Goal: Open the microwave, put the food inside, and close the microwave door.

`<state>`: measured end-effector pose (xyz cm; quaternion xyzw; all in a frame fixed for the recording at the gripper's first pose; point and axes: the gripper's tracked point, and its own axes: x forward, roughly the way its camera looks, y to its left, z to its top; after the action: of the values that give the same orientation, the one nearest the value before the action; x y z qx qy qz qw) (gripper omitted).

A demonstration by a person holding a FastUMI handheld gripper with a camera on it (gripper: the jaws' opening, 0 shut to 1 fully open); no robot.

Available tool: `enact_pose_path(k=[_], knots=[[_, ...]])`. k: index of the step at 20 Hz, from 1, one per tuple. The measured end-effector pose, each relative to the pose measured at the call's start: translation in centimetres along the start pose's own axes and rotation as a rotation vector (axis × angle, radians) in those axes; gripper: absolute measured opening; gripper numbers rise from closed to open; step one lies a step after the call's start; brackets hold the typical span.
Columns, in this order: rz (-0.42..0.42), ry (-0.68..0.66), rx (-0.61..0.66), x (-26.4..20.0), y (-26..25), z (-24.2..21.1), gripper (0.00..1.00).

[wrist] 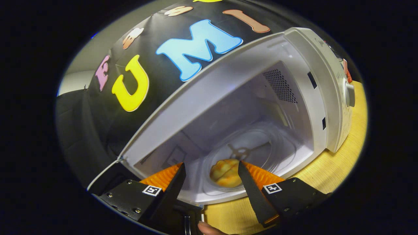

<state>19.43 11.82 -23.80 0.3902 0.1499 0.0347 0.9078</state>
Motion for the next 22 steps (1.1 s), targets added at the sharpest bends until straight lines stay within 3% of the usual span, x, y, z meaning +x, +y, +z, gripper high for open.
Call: enact_pose_path(k=[3,9,13,17,19,22], knots=[[0.126,0.017,-0.074,-5.5,4.0,1.3,0.97],[0.446,-0.11,-0.365,-22.2,15.2,3.1,0.97],[0.621,-0.128,-0.474,-30.7,20.2,-0.2,0.97],[0.702,-0.027,-0.561,-34.0,22.2,-7.0,0.95],[0.694,0.001,-0.643,-33.7,22.2,-10.3,0.84],[0.671,0.101,-0.648,-32.3,21.4,-15.7,0.54]])
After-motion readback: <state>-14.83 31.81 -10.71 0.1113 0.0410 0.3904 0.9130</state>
